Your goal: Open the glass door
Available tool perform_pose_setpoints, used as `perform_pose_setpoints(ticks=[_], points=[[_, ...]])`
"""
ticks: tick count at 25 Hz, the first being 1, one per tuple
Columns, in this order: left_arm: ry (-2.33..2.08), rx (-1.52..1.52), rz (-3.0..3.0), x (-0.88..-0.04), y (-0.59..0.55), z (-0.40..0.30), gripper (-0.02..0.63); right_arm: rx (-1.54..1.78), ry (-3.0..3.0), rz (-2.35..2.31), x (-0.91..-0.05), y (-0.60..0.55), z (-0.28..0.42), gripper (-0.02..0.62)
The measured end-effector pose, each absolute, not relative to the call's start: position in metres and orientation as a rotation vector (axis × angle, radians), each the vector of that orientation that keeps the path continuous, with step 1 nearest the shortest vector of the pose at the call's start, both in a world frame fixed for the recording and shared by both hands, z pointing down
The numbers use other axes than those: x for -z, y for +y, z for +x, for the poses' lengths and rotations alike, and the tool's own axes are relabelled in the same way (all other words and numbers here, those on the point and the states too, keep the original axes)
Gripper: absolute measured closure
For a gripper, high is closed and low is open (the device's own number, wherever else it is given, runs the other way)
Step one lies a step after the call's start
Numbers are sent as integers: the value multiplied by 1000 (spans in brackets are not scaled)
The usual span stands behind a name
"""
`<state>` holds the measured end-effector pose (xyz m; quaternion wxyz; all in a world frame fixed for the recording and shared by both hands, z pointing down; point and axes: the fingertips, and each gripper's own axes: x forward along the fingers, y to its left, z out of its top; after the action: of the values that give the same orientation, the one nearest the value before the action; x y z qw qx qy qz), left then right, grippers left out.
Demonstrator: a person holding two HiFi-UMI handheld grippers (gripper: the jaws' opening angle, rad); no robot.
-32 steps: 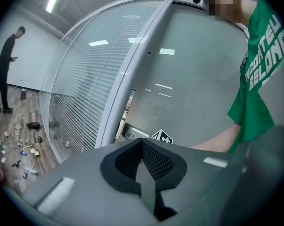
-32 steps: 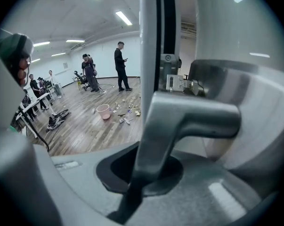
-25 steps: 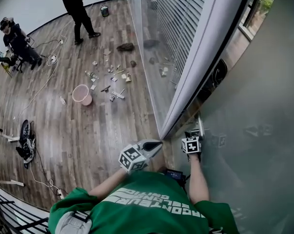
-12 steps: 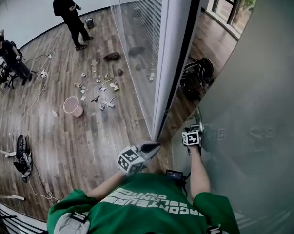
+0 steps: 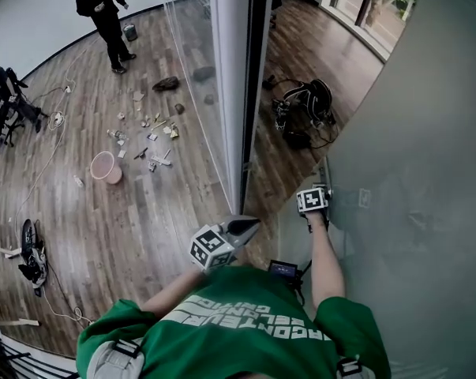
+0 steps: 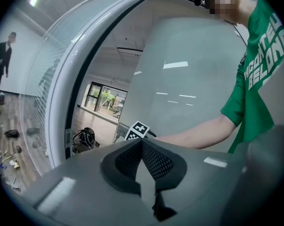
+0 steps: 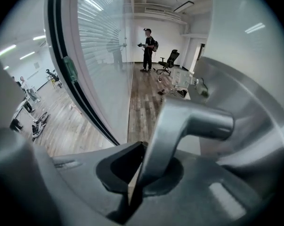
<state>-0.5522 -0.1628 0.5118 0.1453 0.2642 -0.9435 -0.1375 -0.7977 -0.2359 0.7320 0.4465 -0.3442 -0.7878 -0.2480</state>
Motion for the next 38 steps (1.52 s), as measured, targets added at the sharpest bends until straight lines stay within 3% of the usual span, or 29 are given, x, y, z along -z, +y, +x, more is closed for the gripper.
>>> perform_pose_setpoints(ticks=[14,38], points=[[-2637,351,886,-513,-219,-591,591,530,-1921,-631,-718,-333,-866,601],[-2460,328,1300,-512,-298,-750,591,361,-1874,-378,-722,-520,-931,601]])
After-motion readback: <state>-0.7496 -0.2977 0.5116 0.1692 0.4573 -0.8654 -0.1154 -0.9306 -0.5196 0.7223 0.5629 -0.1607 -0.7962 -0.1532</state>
